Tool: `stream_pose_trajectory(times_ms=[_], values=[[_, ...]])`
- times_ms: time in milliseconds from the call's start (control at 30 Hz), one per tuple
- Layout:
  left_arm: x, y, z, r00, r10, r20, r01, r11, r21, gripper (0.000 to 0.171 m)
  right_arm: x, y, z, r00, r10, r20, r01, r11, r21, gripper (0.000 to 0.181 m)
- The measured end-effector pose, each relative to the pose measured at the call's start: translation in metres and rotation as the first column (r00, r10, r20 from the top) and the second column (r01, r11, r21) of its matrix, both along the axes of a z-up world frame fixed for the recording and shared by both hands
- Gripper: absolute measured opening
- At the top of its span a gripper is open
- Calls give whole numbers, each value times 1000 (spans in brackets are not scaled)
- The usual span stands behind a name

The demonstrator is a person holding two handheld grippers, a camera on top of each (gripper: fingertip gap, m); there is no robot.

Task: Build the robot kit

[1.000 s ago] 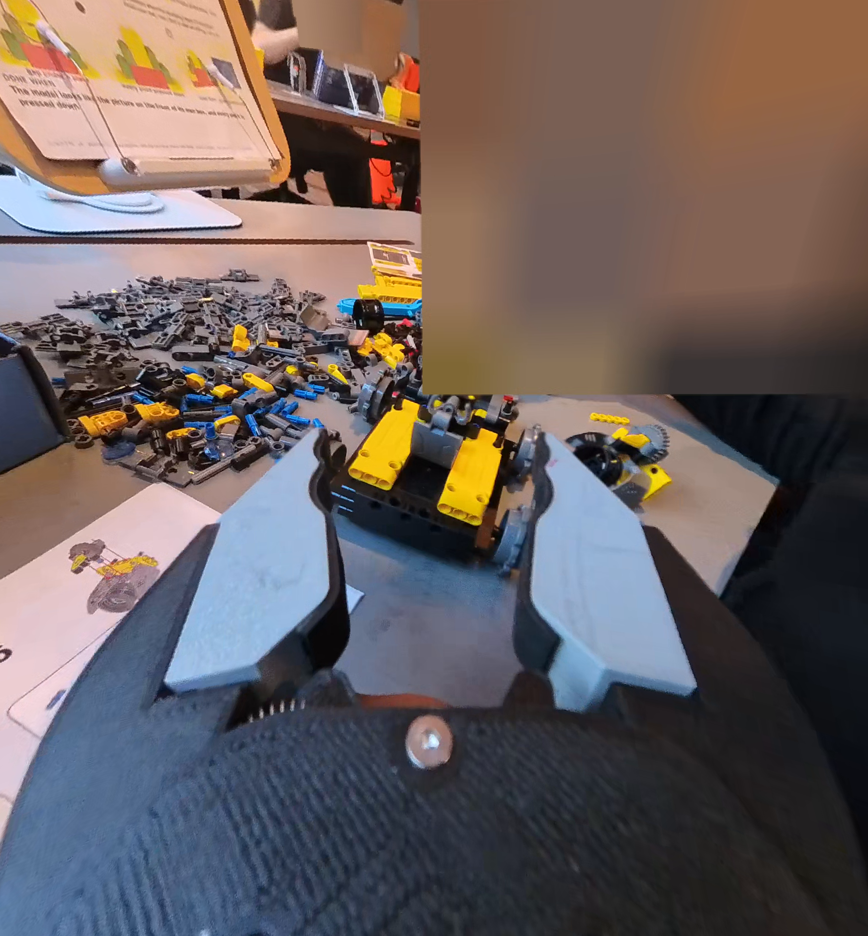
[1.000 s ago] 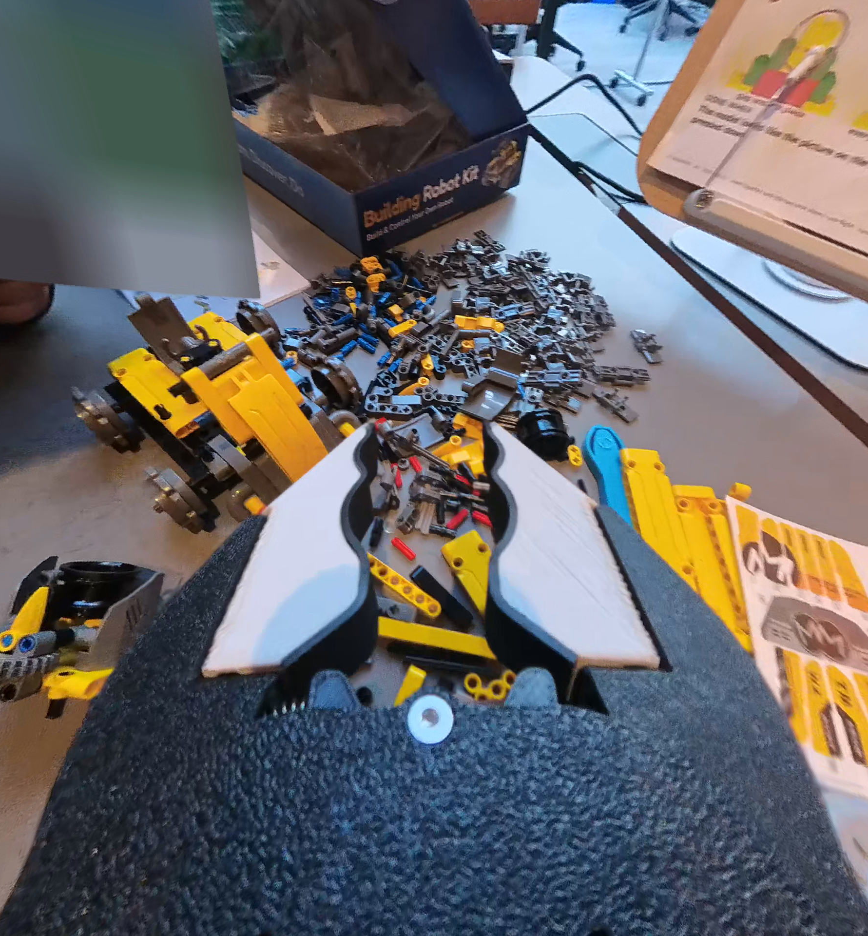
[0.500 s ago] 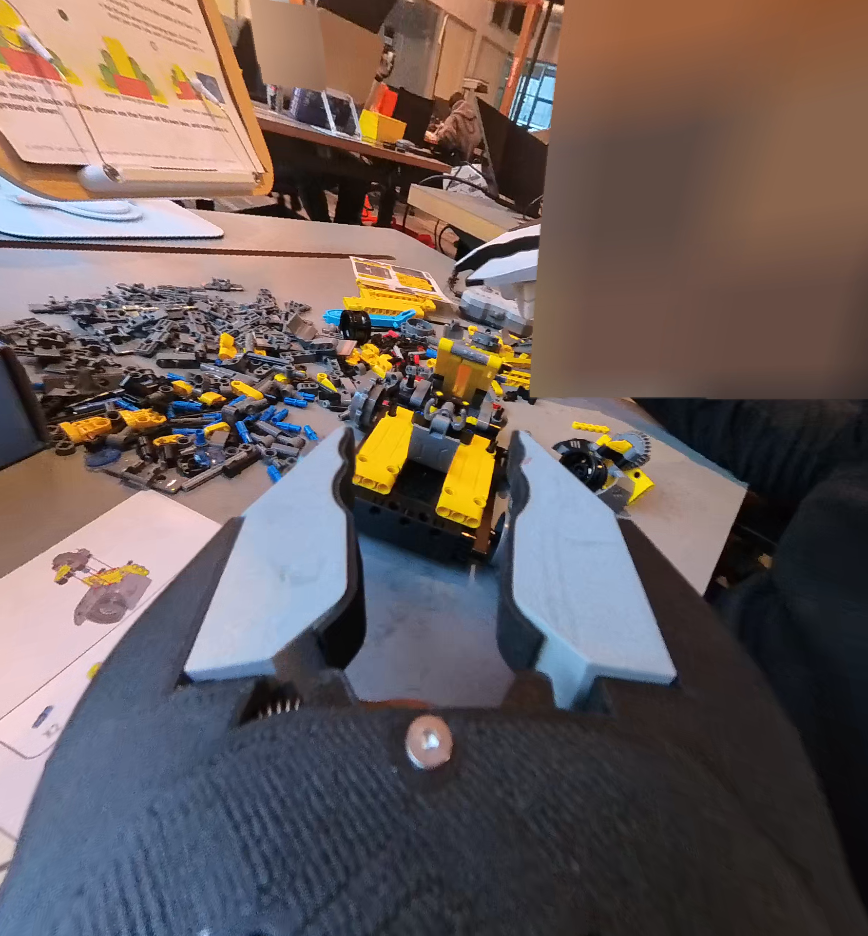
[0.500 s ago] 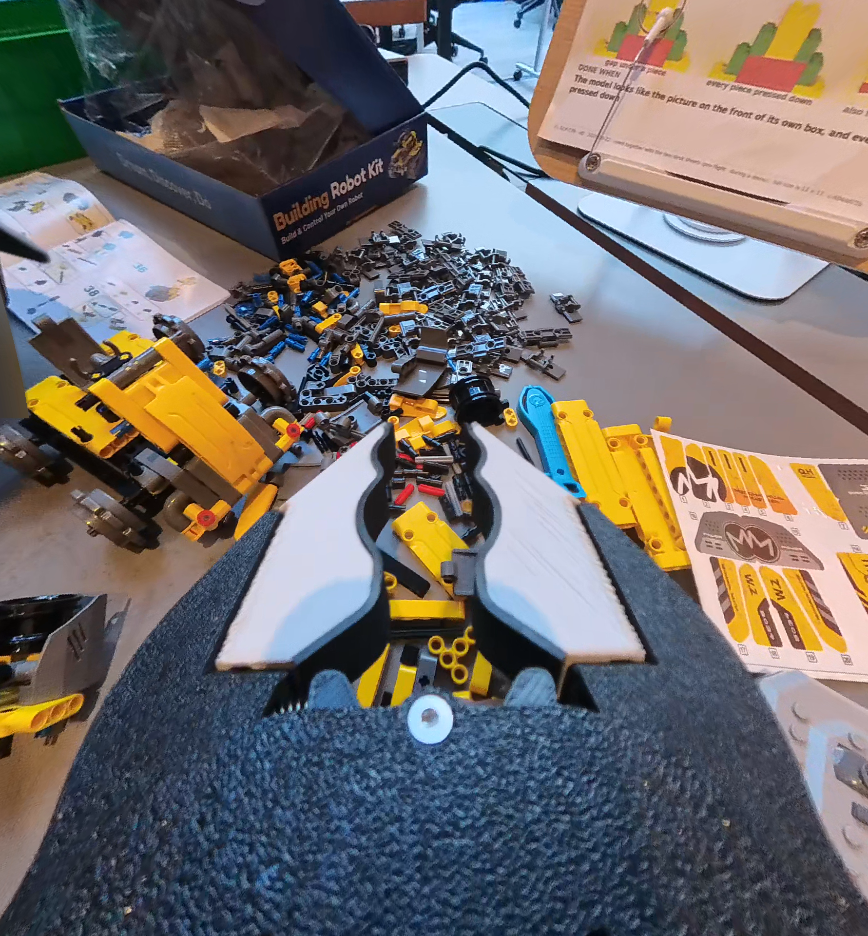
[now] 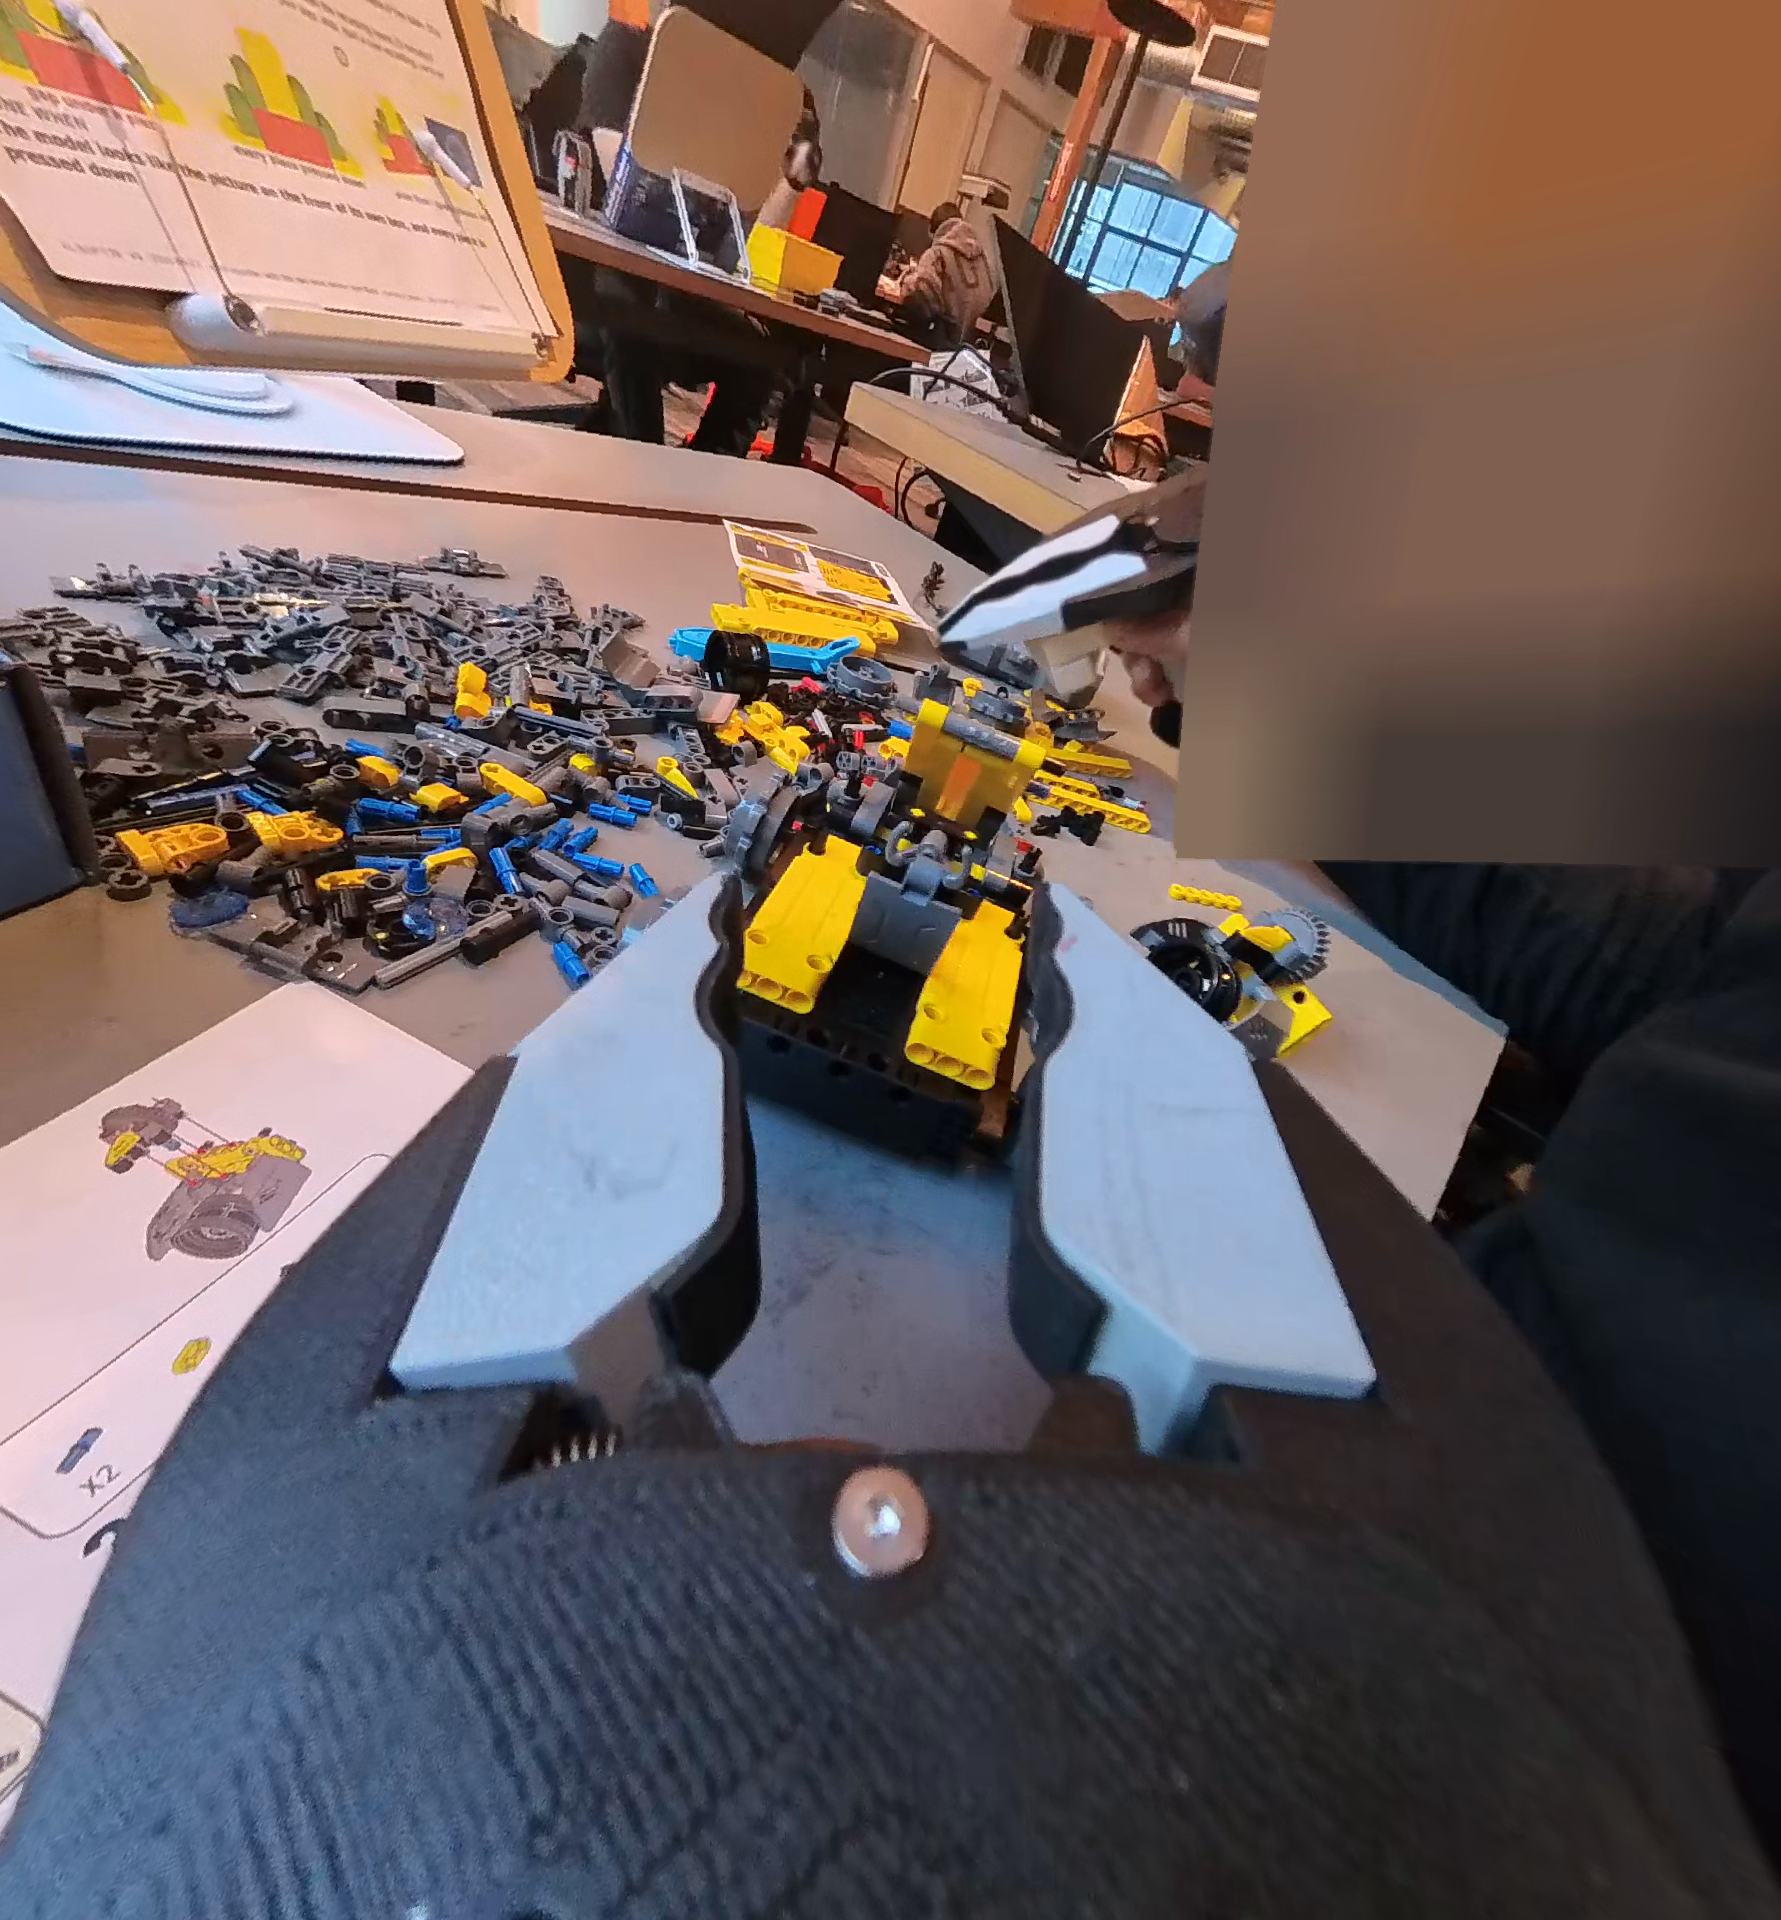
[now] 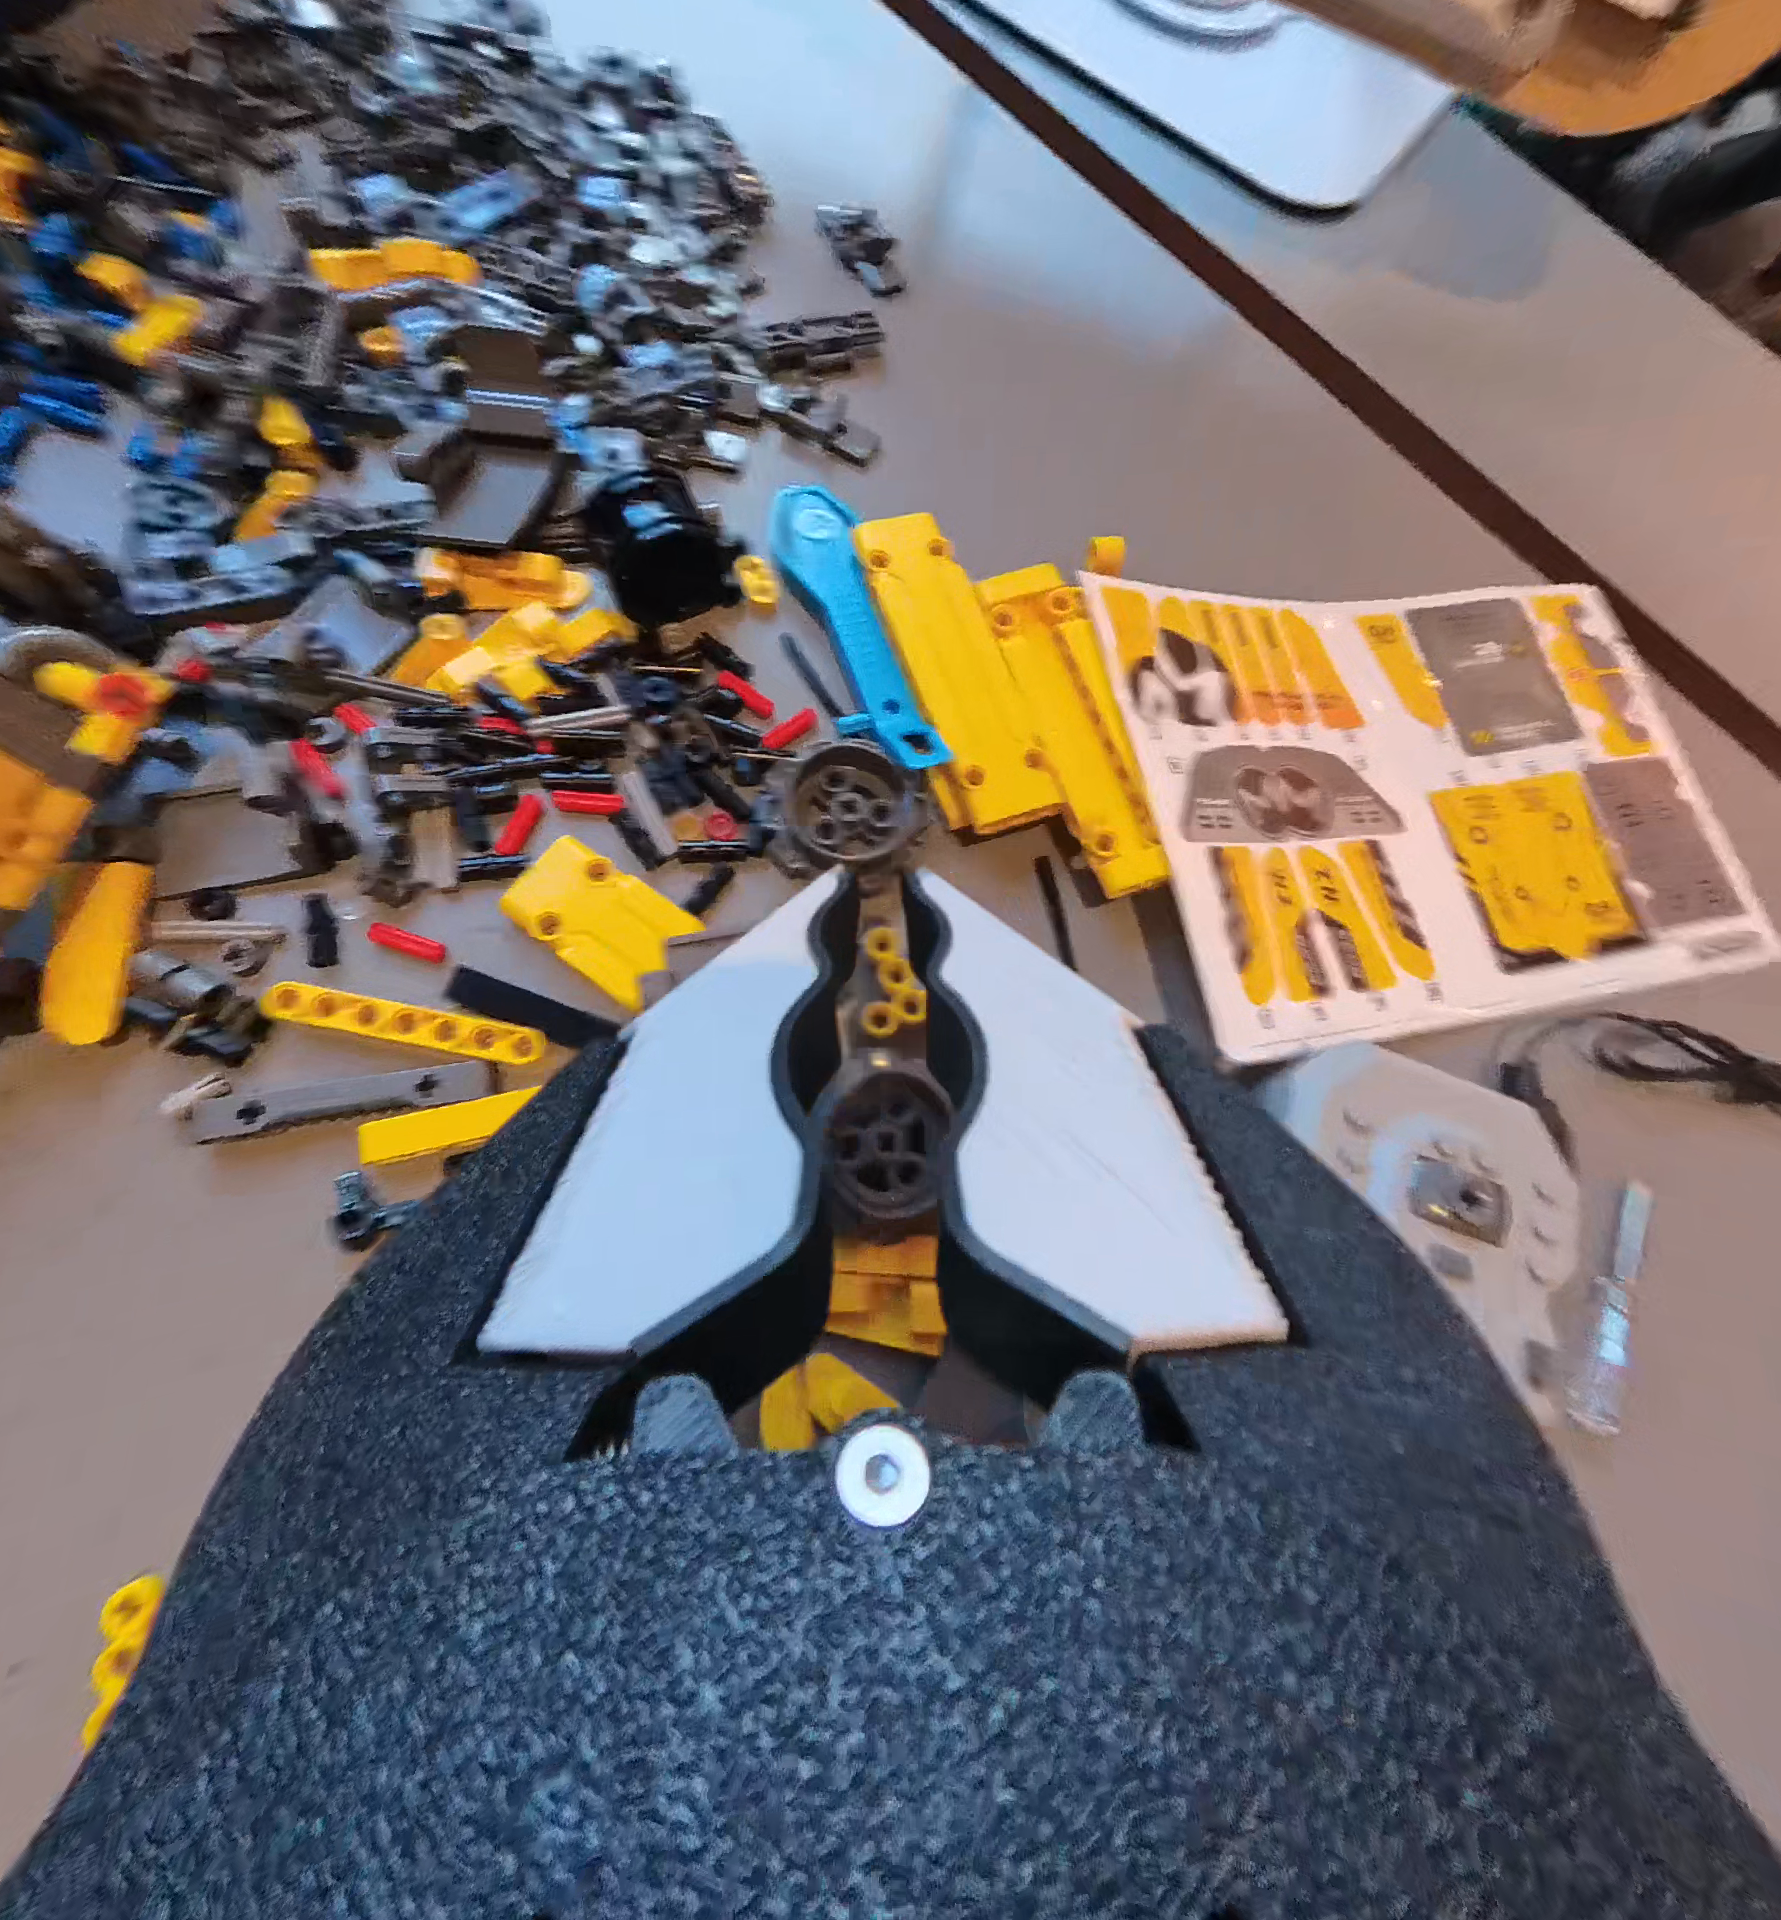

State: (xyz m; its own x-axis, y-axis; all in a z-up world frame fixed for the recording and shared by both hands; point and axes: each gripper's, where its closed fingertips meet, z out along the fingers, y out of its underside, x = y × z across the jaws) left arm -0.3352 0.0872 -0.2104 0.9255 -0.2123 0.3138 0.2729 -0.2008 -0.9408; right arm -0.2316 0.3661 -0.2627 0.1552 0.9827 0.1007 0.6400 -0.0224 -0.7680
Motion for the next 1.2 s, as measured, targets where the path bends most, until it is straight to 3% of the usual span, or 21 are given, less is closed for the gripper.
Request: stream_pose_trajectory(times_ms=[33, 67, 100, 133, 167, 233, 333, 367, 400, 600, 733, 1067, 1200], values=[[0, 0, 0, 1000, 0, 3, 0, 1000, 2, 51, -6, -24, 2, 992, 120, -33, -122, 990, -76, 14], [-1, 0, 1, 1000, 1, 4, -1, 1000, 5, 51, -8, -65, 11, 946, 308, -100, -322, 928, -189, 20], [-1, -1, 1, 1000, 1, 6, -2, 1000, 9, 51, -3, -109, 25, 851, 488, -194, -524, 807, -272, 20], [-1, -1, 2, 1000, 2, 7, -2, 1000, 11, 50, 2, -136, 40, 764, 587, -269, -645, 716, -267, 14], [-1, 0, 2, 1000, 2, 8, -2, 1000, 10, 51, 2, -143, 47, 737, 612, -287, -671, 714, -200, 7], [0, 0, 1, 1000, -2, 6, 2, 1000, 6, 51, -6, -121, 45, 800, 551, -236, -581, 810, -80, 14], [0, -1, 1, 1000, 0, 6, 0, 1000, 10, 50, -10, -61, 22, 944, 301, -131, -315, 944, -97, 16], [0, -1, 1, 1000, -1, 7, 1, 1000, 10, 50, -8, -44, 15, 969, 223, -102, -234, 966, -113, 25], [-1, -1, 2, 1000, -1, 8, 1, 1000, 11, 51, -6, -35, 11, 979, 185, -88, -195, 973, -123, 32], [-2, -1, 3, 1000, -2, 21, 1, 1000, 18, 50, 5, -4, 15, 993, 82, -85, -85, 996, -21, 26], [-2, -1, 3, 1000, -2, 27, 2, 1000, 19, 50, 18, 23, 6, 997, -45, -55, 43, 998, -50, 26], [-2, -1, 2, 1000, -2, 27, 2, 1000, 15, 50, 20, 2, -29, 992, 66, 109, -58, 996, -74, 23], [-2, -1, 2, 999, -4, 33, 3, 1000, 14, 50, 6, -15, -11, 991, 130, 28, -126, 986, -105, 23]])
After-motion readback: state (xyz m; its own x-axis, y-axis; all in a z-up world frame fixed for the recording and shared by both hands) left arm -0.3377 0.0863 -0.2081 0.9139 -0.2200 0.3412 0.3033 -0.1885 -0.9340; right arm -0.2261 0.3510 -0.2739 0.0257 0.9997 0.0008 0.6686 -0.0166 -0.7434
